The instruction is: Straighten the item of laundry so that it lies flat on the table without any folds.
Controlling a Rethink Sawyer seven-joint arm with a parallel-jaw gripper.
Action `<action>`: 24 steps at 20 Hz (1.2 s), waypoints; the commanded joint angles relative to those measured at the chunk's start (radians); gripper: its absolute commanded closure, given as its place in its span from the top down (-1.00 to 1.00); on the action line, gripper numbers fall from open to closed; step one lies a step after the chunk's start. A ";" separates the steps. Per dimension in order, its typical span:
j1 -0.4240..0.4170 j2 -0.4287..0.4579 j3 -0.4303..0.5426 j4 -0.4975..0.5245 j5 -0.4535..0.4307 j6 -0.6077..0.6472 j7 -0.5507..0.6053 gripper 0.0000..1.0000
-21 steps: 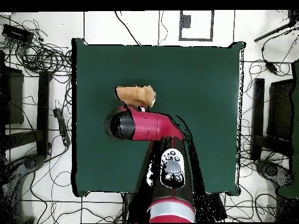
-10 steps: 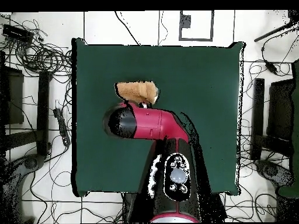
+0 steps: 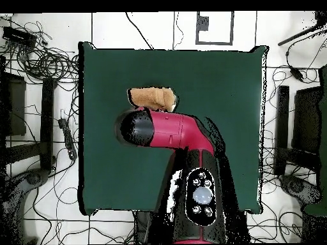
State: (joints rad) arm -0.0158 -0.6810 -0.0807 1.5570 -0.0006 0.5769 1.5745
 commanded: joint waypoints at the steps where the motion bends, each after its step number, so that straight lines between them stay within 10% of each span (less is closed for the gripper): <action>1: -0.001 -0.003 0.078 -0.066 0.018 0.149 0.097 -1.00; 24: -0.110 -0.106 0.126 0.096 -0.069 0.016 -0.015 -1.00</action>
State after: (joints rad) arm -0.1197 -0.7899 -0.0684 1.5253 -0.0224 0.6292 1.5745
